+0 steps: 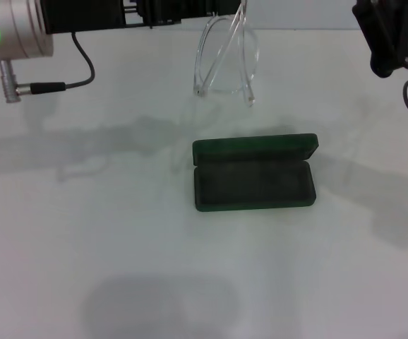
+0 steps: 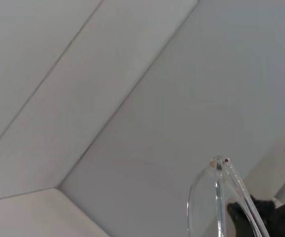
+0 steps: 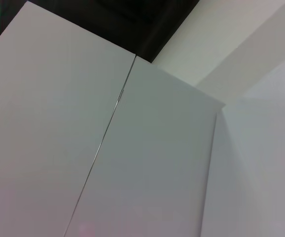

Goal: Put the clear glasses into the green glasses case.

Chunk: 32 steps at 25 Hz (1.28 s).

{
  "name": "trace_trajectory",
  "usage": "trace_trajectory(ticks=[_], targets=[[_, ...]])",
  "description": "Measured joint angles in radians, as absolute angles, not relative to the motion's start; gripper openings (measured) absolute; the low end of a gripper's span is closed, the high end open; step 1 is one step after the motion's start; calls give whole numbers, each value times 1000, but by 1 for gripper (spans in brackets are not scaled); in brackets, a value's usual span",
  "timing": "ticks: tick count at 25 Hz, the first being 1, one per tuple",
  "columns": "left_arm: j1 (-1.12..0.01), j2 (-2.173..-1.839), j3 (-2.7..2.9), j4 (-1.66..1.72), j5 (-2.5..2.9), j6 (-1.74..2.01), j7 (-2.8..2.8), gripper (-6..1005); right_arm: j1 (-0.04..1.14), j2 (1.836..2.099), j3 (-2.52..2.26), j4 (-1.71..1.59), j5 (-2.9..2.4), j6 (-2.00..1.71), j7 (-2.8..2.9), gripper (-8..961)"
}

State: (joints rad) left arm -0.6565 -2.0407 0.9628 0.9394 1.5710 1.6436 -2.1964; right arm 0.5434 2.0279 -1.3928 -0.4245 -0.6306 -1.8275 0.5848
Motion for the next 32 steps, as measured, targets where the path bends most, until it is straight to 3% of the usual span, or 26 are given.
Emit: trace_trajectory(ticks=[11,32], targets=[[-663,-2077,1003,939,1600,1650,-2201,75,557,2028,-1415,-427,-621,-1830,588,6],[-680,-2069,1045,971,1593,1678,-2203,75,557,2028,-1416,-417,-620,-1794,586,6]])
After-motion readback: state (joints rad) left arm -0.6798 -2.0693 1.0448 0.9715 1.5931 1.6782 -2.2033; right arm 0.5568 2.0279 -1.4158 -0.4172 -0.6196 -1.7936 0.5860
